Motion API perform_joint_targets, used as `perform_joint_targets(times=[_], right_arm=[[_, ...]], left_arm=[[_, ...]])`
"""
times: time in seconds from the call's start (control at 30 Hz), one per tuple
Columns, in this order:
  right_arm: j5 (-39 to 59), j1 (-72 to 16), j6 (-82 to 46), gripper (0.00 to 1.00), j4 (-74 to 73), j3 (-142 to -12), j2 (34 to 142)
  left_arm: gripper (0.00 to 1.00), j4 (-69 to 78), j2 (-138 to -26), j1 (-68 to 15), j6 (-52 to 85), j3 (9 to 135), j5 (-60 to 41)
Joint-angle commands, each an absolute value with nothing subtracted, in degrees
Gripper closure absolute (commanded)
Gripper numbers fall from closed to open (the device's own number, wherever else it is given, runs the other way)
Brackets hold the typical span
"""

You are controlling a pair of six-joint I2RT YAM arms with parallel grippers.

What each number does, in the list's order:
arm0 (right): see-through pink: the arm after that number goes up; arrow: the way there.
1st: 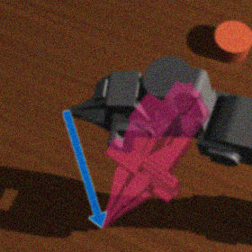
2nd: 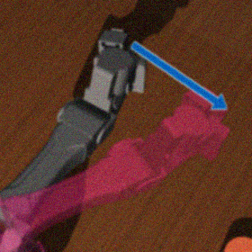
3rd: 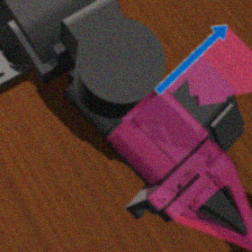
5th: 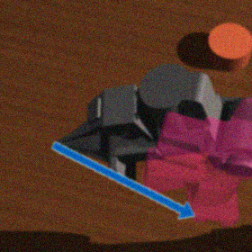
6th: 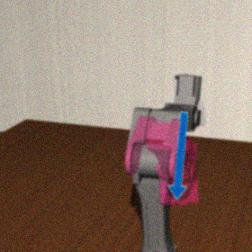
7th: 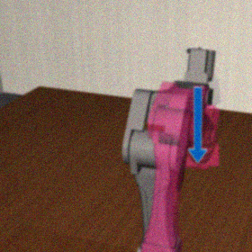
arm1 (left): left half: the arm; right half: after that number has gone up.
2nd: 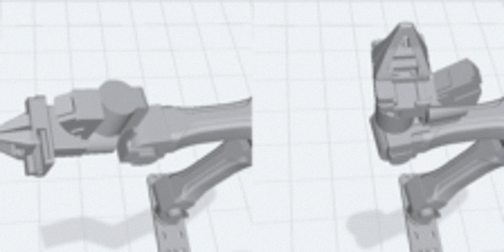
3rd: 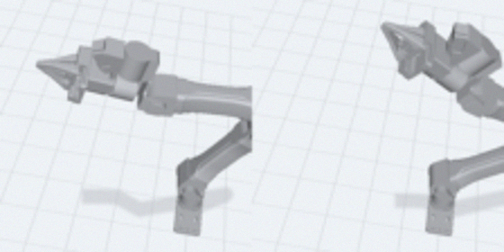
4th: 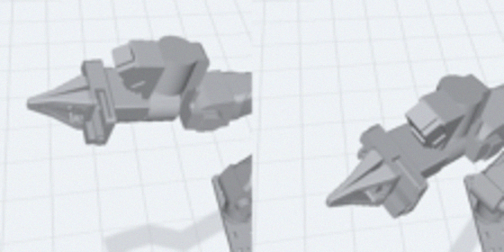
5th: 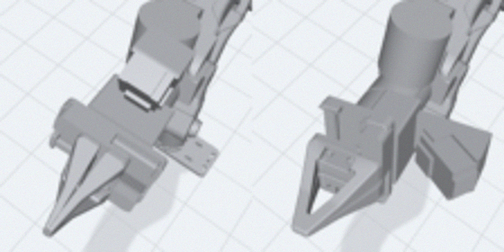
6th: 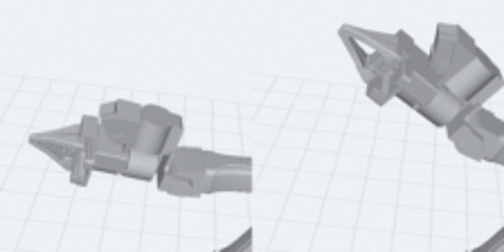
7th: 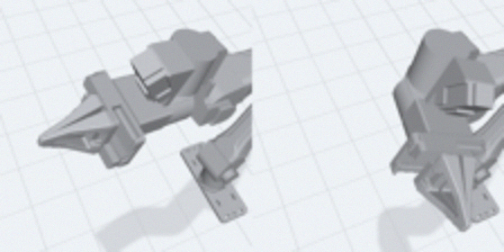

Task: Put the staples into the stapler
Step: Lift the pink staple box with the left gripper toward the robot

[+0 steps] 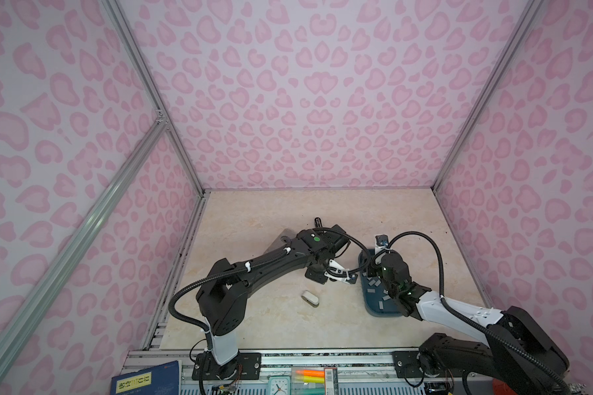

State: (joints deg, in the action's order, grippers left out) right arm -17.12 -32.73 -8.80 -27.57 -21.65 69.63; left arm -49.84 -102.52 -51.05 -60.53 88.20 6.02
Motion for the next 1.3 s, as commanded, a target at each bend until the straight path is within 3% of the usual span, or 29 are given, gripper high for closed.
perform_joint_targets(times=[0.0, 0.17, 0.27, 0.4, 0.5, 0.63, 0.87, 1.07, 1.27], right_arm=[[-18.5, -32.8, -8.9, 0.30, -28.8, -21.3, 69.5], [-18.4, -32.8, -8.8, 0.30, -28.4, -21.5, 69.8], [-18.2, -32.8, -8.7, 0.30, -28.8, -20.9, 69.1], [-18.0, -32.8, -8.8, 0.30, -29.7, -20.4, 68.7], [-18.3, -32.8, -8.8, 0.30, -29.8, -20.6, 69.0], [-19.9, -32.8, -9.1, 0.29, -28.8, -21.2, 69.8], [-22.1, -33.2, -9.2, 0.30, -26.9, -24.5, 73.9], [-22.1, -34.7, -7.7, 0.31, -23.2, -27.7, 77.1], [-21.9, -36.1, -6.7, 0.31, -26.0, -24.3, 73.3]], left_arm=[[0.97, -37.0, -99.2, -48.8, -48.2, 91.8, 14.4], [0.97, -17.9, -89.4, -43.6, -25.0, 86.1, 10.5], [0.94, -7.9, -83.4, -43.0, -18.5, 74.7, 9.2], [0.89, -4.9, -79.0, -42.9, -10.2, 66.4, 10.7], [0.97, 1.0, -74.8, -42.4, -7.0, 55.9, 5.9], [0.97, 9.4, -70.5, -42.4, -12.1, 43.8, -6.8], [0.97, -2.8, -63.2, -42.4, -19.0, 41.9, -1.6], [0.97, -2.4, -55.0, -42.3, -24.6, 37.5, -10.3], [0.97, -3.4, -56.4, -42.3, -23.7, 38.2, -12.7]])
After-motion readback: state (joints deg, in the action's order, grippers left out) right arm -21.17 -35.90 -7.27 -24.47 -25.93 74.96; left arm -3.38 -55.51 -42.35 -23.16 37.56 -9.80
